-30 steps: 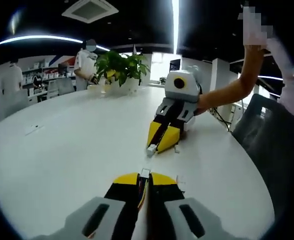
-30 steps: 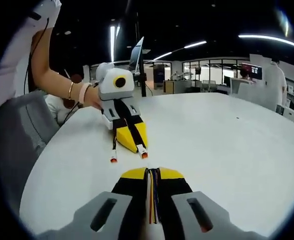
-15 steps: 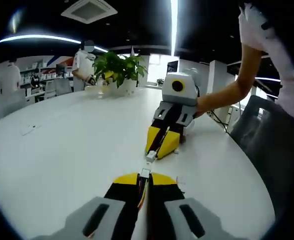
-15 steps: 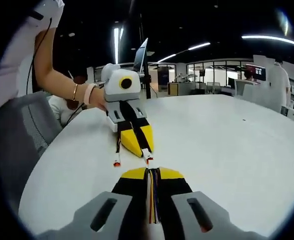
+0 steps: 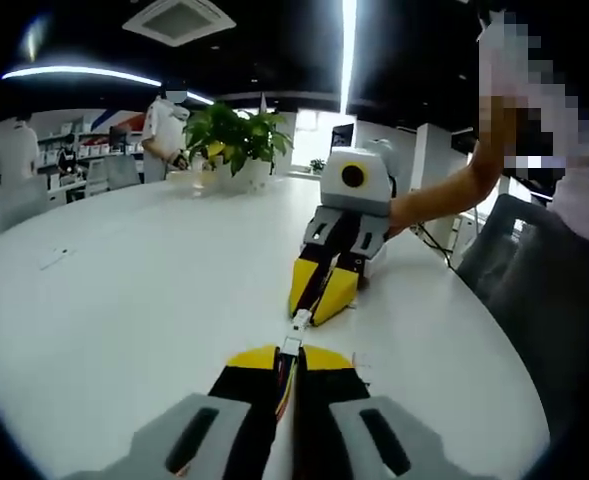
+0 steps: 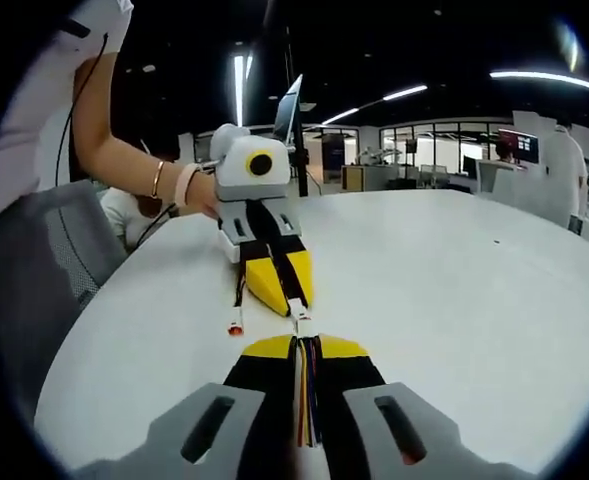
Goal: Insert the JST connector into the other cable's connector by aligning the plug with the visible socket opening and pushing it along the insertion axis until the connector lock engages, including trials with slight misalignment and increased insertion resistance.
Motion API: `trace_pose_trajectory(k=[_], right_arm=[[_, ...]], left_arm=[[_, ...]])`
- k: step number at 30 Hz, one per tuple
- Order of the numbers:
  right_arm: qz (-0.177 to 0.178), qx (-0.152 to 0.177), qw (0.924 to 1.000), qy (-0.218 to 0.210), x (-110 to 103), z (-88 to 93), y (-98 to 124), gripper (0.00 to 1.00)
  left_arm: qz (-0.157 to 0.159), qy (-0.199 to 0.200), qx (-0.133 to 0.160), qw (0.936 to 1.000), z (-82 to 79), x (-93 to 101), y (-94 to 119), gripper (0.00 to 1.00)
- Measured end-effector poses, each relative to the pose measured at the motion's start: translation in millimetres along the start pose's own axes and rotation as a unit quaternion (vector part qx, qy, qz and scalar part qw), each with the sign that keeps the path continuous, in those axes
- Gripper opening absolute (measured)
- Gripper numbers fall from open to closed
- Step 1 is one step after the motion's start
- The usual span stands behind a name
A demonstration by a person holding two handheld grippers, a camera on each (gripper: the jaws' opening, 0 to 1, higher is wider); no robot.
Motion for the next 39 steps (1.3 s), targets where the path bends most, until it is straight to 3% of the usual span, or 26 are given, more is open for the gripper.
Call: trace_pose_trajectory(k=[25, 33, 35, 39], right_arm=[[-0.043, 0.002, 0.9988, 0.023, 2.0, -0.9, -5.7, 0.04], [-0.053, 0.010, 0.9984, 0.019, -2.4, -3.0, -8.8, 0.03], [-0.053, 0.011, 0.9985, 0.000, -2.0, -3.3, -8.6, 0.03], [-0.055, 0.012, 0.9984, 0.012, -3.9, -4.7, -8.6, 0.03]], left_arm=[[0.034, -0.017, -0.011, 0.9992, -1.3, -0.9, -1.9, 0.00], [0.044, -0.017, -0.007, 0.9989, -0.9, -2.3, -2.8, 0.00], [0.044, -0.015, -0.006, 0.9989, -0.9, -2.9, -3.0, 0.00], [0.046, -0.016, -0.004, 0.9988, -0.8, -3.7, -3.4, 0.00]])
Point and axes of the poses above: the point that each gripper's makers call its tool centre point, and the gripper's own axes: y roughly backward along the fingers, x roughly to its right, z roughly out of its underside, the point moved 3 cm from there along y, roughly backward along the fingers
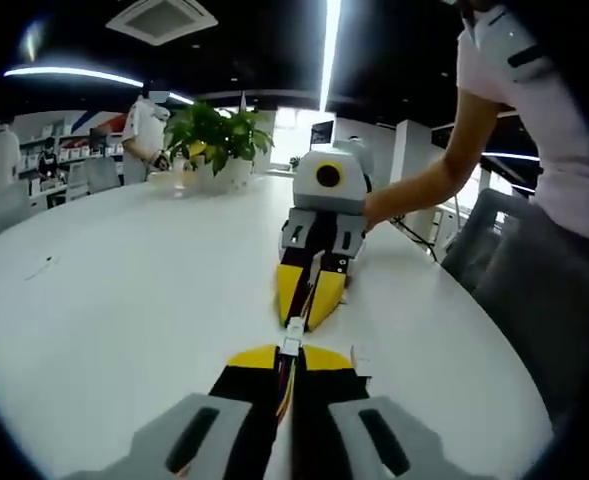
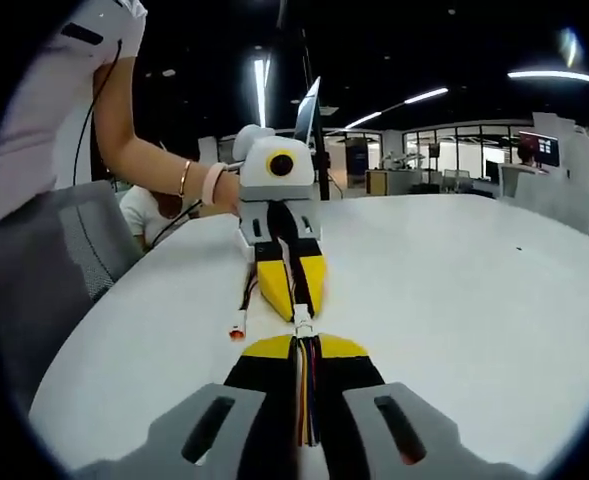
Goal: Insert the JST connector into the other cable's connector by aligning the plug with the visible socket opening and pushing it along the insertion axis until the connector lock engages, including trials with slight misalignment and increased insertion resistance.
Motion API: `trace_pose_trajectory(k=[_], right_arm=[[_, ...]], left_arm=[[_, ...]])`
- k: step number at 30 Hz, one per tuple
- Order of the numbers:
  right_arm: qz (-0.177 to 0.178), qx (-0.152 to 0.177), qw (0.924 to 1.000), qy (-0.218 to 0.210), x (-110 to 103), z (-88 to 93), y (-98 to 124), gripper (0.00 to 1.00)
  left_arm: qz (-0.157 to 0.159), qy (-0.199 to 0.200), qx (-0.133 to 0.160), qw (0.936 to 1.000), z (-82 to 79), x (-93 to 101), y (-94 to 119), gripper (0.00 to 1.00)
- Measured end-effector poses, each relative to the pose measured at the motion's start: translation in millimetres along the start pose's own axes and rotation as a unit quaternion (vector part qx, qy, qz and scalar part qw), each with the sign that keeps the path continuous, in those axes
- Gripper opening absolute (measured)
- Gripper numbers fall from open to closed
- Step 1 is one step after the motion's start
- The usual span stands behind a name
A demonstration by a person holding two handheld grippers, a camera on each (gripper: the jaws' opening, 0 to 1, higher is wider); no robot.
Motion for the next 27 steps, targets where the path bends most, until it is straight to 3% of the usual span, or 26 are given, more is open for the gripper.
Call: trace_pose_trajectory(k=[22, 27], right_arm=[[-0.003, 0.010, 0.9999, -0.003, -7.3, -4.8, -2.0, 0.03], [-0.007, 0.015, 0.9997, -0.019, -7.0, -6.3, -1.9, 0.04]], left_arm=[[0.002, 0.001, 0.004, 1.0000, -3.6, 4.7, -6.3, 0.00], [-0.002, 0.017, 0.019, 0.9997, -2.1, 2.9, -4.3, 0.00]])
Point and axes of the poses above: the point that each gripper's makers call its tool centre point, and the gripper's own axes: y roughly backward along the fingers, x roughly to its right, z roughly out of its underside, the point moved 3 cm from there along y, roughly backward along the fingers
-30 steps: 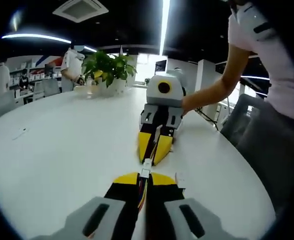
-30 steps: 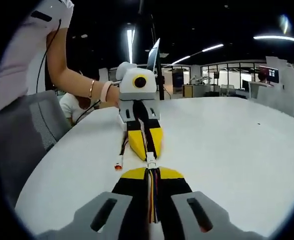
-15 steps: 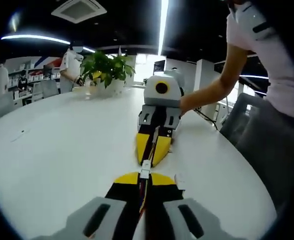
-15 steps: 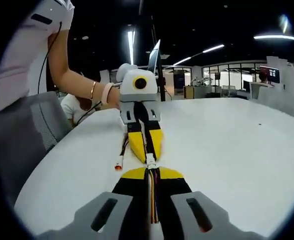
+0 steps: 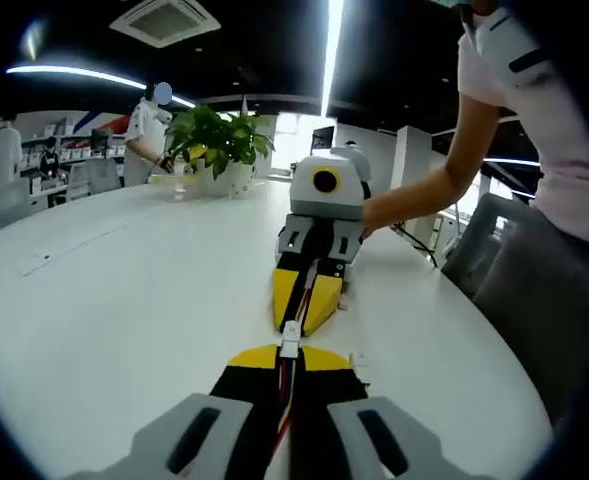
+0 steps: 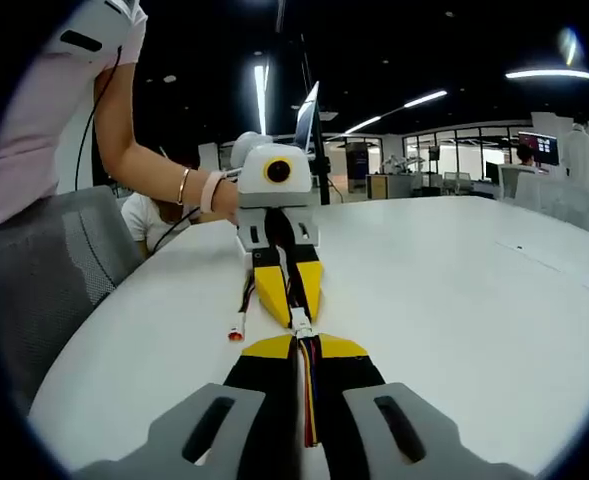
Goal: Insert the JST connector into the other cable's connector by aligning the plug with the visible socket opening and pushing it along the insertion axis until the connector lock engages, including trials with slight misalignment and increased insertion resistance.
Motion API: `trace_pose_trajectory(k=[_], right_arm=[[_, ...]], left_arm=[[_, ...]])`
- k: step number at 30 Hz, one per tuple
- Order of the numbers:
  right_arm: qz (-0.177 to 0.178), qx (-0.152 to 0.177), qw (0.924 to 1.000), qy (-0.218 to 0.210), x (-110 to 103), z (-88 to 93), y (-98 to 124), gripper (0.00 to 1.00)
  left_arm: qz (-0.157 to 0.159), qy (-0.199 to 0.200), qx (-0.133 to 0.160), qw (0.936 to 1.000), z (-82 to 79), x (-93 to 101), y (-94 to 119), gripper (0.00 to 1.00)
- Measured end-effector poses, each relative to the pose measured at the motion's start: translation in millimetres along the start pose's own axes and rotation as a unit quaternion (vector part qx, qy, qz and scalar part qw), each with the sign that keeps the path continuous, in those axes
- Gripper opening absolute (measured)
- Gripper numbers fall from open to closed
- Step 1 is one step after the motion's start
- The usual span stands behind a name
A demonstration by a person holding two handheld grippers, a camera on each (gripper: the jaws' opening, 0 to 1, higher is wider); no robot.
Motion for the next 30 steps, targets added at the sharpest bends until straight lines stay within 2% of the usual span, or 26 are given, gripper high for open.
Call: trace_pose_trajectory(k=[11, 21, 26, 30], right_arm=[[0.001, 0.000, 1.0000, 0.009, -1.9, -2.1, -1.2, 0.05], [0.012, 0.007, 0.9998, -0.013, 0.4, -5.2, -1.1, 0.11], [0.011, 0.008, 0.9998, -0.017, -0.4, -6.8, -1.2, 0.12], [0.015, 0.018, 0.9994, -0.027, 4.9, -7.5, 1.9, 0.11]], left_arm=[[-0.007, 0.009, 0.004, 0.9999, 1.2, -1.4, 0.2, 0.00], [-0.016, 0.035, 0.009, 0.9992, 2.2, -1.7, 2.6, 0.00], [-0.022, 0.030, 0.006, 0.9993, 1.6, -2.8, 4.5, 0.00], [-0.022, 0.037, 0.015, 0.9990, -3.3, -2.3, 8.0, 0.03]])
Point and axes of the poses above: the point that each gripper's makers call its tool centre point, and the gripper's own axes: y roughly backward along the fingers, x roughly to its right, z roughly out of its underside, the point moved 3 cm from there along y, roughly backward along the fingers
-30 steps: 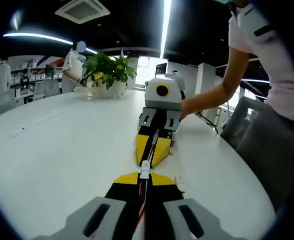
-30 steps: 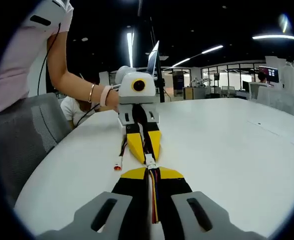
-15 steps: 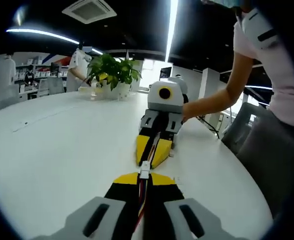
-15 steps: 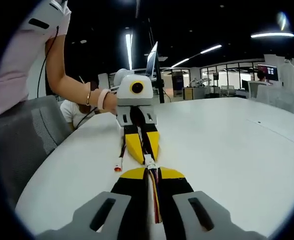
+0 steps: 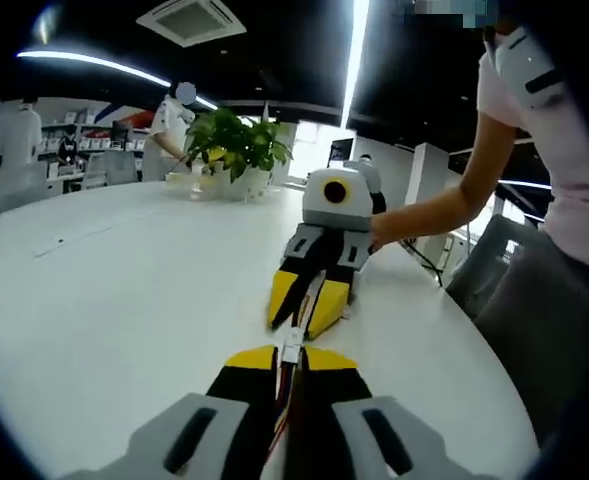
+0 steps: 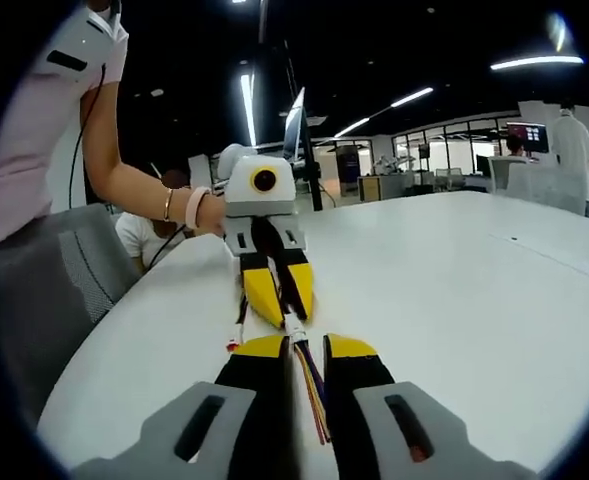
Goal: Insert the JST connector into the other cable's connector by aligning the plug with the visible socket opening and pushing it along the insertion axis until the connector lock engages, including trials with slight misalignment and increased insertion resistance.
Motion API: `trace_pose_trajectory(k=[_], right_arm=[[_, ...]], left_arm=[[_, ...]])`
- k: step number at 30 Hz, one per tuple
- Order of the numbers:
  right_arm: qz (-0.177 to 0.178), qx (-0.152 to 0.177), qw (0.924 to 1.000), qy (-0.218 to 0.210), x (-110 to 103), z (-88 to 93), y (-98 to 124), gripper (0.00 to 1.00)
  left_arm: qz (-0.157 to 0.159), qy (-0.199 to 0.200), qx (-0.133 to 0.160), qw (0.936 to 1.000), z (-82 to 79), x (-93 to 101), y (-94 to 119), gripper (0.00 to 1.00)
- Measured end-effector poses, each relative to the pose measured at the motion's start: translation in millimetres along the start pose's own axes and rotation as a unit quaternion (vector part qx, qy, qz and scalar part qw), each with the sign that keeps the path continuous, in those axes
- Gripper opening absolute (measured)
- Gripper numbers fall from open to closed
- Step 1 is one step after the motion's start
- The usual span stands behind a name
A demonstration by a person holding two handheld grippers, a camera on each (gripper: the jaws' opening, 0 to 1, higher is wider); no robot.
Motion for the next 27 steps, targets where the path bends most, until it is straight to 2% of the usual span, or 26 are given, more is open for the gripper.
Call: trace_pose_trajectory(k=[7, 12, 20, 23, 25, 27], right_arm=[[0.015, -0.004, 0.9998, 0.008, 0, -2.7, 14, 0.11], [0.016, -0.004, 0.9998, 0.013, -7, -5.8, 24, 0.12], [0.014, -0.023, 0.9994, 0.019, -18, 5.5, 39, 0.10], [0.013, -0.031, 0.9993, 0.014, -22, 11.7, 43, 0.11], [0.013, -0.039, 0.9990, 0.016, -22, 16.9, 45, 0.11], [0.012, -0.044, 0.9988, 0.018, -25, 17.6, 46, 0.11]], left_arm=[[0.001, -0.014, 0.001, 0.9999, -7.5, 9.3, 7, 0.05], [0.016, -0.026, 0.002, 0.9995, -12.2, 23.2, 8, 0.05], [0.021, -0.041, -0.022, 0.9987, -4.4, 37.6, 11, 0.06], [0.021, -0.035, -0.026, 0.9988, -1.4, 39.4, 11, 0.07], [0.023, -0.016, -0.025, 0.9993, 0.3, 41.1, 12, 0.09], [0.017, -0.024, -0.031, 0.9991, 2.3, 39.6, 12, 0.10]])
Point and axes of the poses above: the point that each gripper's makers call its tool centre point, and the gripper's own axes: y roughly backward along the fingers, x roughly to its right, z roughly out of its underside, the point moved 3 cm from there along y, roughly backward along the fingers
